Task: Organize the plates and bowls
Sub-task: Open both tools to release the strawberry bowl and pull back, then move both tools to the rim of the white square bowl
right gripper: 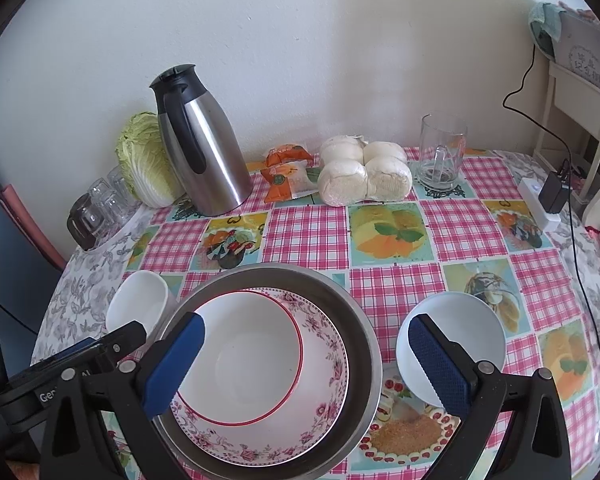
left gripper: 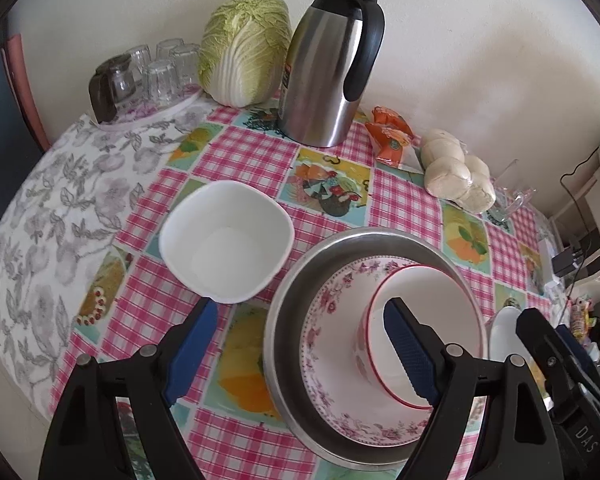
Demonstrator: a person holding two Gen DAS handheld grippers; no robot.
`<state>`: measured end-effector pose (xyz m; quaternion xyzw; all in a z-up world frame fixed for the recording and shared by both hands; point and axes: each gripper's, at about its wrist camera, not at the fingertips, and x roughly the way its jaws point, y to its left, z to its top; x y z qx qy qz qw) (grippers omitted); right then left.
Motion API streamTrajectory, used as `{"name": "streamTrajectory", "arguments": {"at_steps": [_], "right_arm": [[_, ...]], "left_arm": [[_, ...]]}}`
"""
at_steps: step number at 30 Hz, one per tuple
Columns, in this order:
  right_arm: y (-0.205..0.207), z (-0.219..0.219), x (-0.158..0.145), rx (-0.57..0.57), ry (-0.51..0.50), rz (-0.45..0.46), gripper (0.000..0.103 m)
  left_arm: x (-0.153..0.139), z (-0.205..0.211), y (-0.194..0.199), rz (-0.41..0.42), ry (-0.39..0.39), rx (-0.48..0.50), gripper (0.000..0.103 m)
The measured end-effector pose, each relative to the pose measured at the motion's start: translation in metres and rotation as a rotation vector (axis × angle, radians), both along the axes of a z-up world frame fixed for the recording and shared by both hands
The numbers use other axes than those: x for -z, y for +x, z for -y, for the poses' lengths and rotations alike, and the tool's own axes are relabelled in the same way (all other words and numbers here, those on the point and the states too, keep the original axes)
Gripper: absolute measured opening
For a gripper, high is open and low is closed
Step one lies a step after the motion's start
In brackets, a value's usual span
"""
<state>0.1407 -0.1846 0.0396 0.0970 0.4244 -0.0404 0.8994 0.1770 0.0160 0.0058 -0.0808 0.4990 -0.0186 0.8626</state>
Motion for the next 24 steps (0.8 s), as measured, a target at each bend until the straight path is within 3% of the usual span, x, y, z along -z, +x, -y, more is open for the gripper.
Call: {"name": "streamTrajectory", "arguments": {"at_steps": [4, 15, 24], "right_arm": [[0.0, -0.003, 0.001, -0.009, -0.017, -0.007, 0.103], [0.002, -0.011, 0.005, -0.036, -0.049, -0.015, 0.103], [0.0, -0.021, 0.008, -0.049, -0.09, -0.023, 0.103]], "left_arm": [[-0.003, 0.0, -0.001, 0.028, 0.066, -0.017, 0.094], [-0.011, -0.004, -0.003, 0.078, 0.203, -0.049, 0.095], [-0.012, -0.02, -0.003, 0.079, 0.195, -0.077, 0.095]]}}
